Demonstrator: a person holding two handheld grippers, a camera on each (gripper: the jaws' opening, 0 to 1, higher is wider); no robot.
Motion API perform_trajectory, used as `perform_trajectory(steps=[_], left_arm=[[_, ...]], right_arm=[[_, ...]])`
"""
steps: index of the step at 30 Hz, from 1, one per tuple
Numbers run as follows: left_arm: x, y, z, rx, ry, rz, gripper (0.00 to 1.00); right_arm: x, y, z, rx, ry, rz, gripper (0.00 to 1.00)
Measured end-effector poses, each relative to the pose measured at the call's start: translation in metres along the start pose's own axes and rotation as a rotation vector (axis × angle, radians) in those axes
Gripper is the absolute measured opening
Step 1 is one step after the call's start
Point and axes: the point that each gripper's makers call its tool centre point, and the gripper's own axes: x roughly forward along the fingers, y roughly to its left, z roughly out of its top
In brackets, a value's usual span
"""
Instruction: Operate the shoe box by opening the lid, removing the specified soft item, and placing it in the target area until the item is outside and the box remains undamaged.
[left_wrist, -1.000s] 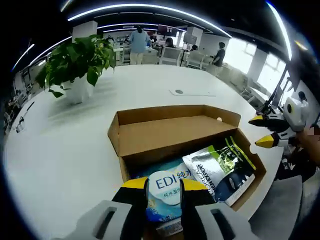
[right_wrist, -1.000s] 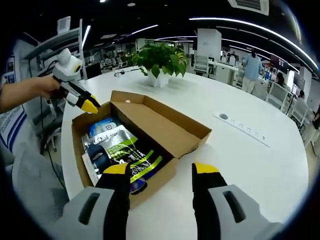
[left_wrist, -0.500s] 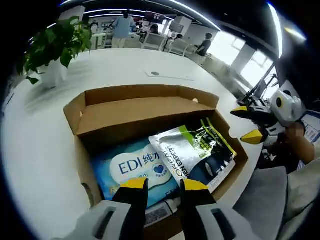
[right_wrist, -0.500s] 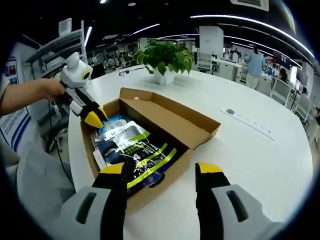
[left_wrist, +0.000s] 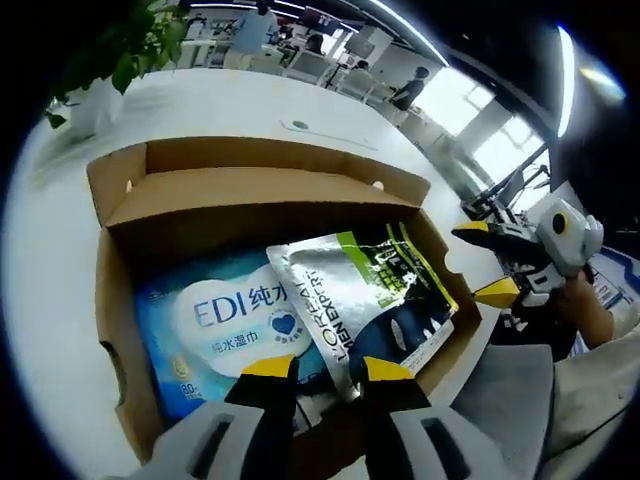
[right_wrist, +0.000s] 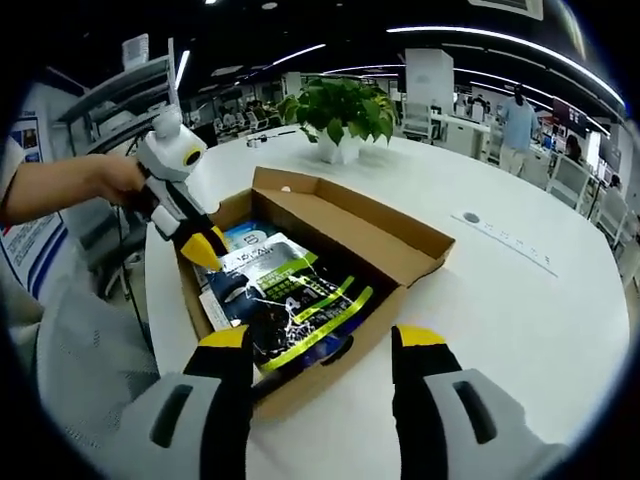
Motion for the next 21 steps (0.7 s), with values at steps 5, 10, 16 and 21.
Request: perform_trajectory(steps=[5,10,16,21], left_arm=[[0.004,-0.005,-0.002,-0.041,-0.002,-0.028,0.19],[0.003,-0.008,-0.003,-0.041,-0.005,-0.042,0.13],[0.000,-0.010,-0.002,-0.031,-0.022,-0.048,0.04],[-0.003,-0.014,-0.001,-0.016,-0.030,-0.056,0.00]], right_arm=[[0.000,0.004,-0.001,-0.016,-0.004,0.007,0.50],[0.001,0.008,0.000,-0.015,-0.008,0.018,0.48],[0.006,0.013,0.002,-0.010,-0.005,0.034,0.43],[0.009,0.021,0.006,0.014,-0.010,0.061,0.40]])
